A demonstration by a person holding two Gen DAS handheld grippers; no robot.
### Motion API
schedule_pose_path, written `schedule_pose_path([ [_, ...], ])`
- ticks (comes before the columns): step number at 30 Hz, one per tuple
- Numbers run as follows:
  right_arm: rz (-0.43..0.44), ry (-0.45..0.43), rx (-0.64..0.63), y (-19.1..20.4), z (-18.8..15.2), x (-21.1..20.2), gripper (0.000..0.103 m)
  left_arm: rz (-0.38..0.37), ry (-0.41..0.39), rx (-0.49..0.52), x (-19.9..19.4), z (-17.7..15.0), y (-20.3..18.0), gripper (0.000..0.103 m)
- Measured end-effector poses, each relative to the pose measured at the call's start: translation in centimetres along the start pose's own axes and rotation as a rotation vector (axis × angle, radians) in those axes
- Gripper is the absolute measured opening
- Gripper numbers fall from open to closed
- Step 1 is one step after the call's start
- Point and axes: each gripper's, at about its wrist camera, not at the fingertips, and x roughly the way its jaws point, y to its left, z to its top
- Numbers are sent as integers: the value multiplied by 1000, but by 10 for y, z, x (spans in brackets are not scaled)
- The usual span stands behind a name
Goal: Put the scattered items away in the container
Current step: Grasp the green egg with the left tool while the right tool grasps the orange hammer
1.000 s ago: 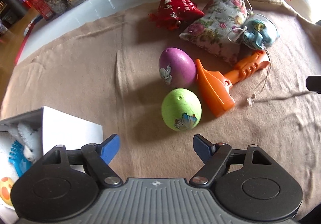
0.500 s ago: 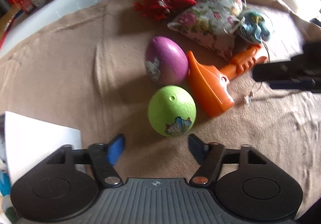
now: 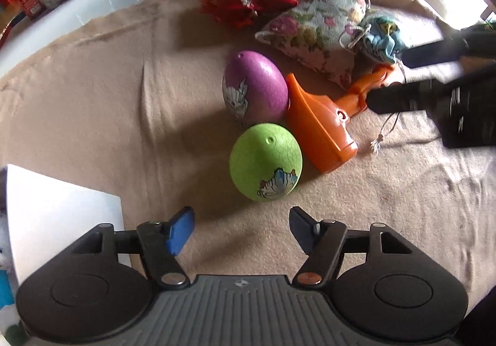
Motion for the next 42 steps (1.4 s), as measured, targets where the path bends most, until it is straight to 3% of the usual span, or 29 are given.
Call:
schedule_pose_path([
  [2, -11, 6, -174, 10, -2, 4, 63, -21, -20, -13, -3, 2, 3, 68],
  [5, -12, 27, -340, 20, -3, 13, 62, -38, -71, 15, -7, 3, 0, 68],
  [9, 38, 26, -457, 29, -1, 25, 60, -63, -96, 88, -4, 5, -8, 68],
  [14, -22, 90, -627, 43, -1, 50, 60, -79, -138, 192, -2, 5, -19, 68],
  [17, -11, 155, -667, 44, -1, 65, 59, -105, -160, 217, 0, 6, -21, 68],
  [20, 21, 172, -597, 39, 4, 66, 55, -142, -151, 207, 4, 10, -19, 67],
  [22, 33, 195, -550, 36, 3, 66, 43, -180, -117, 207, 7, 11, -19, 61],
  [24, 51, 231, -522, 35, -4, 62, 38, -200, -75, 227, 10, 9, -22, 50],
  [29, 37, 284, -510, 40, -41, 42, 29, -233, -4, 291, 11, -3, -40, 50],
  [33, 20, 312, -457, 45, -81, 23, 27, -246, 40, 317, 8, -11, -59, 50],
  [42, -30, 372, -132, 32, -160, -16, 27, -165, 88, 319, 1, -37, -95, 50],
])
